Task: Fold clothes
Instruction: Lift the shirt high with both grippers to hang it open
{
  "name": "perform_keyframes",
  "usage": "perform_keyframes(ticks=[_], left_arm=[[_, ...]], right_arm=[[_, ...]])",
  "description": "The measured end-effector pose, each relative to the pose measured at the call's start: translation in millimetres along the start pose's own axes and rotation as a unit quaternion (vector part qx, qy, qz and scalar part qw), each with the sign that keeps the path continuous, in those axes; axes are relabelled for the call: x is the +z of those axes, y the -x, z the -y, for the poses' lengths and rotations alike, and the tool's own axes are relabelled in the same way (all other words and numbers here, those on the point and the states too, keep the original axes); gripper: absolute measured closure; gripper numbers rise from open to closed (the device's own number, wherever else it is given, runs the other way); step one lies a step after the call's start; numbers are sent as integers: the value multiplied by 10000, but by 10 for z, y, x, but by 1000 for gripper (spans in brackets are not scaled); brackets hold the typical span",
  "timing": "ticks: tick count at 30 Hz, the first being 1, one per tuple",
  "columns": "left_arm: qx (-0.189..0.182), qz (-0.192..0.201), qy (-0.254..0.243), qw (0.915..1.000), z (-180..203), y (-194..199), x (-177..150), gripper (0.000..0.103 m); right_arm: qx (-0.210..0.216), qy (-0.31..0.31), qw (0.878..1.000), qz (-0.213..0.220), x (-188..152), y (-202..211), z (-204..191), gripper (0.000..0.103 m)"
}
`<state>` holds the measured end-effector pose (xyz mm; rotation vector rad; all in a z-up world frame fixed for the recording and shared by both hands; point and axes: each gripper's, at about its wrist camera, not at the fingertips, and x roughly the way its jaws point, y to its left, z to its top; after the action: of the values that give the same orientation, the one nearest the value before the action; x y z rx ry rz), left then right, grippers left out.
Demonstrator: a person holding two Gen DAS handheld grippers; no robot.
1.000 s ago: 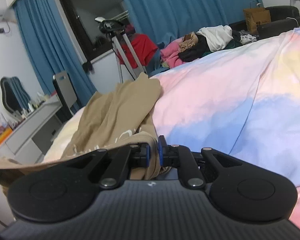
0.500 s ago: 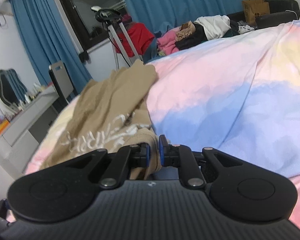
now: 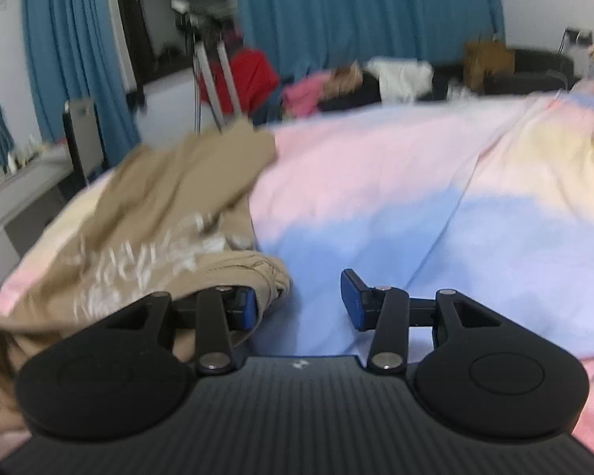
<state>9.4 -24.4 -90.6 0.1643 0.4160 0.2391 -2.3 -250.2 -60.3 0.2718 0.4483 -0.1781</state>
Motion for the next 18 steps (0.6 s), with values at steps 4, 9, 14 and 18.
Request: perform_keyframes(ticks=[4,9,14,18], left_arm=[[50,-133,-5,9999,26,-83,-44,22],[113,-299,-11,9995,58,-186,-100,21],[176,-465,-17,9988,90,-290,-155,21],[227,-26,207,9995,19,-149,-80,21]], right_arm=[[81,80,9992,377,15,126,-63,58],[152,343,9992,163,-12,78,-121,58],[-142,-11,9986,-506,-84,-164,24,58],[-189,-366,9985,-347,-79,-162,101,58]])
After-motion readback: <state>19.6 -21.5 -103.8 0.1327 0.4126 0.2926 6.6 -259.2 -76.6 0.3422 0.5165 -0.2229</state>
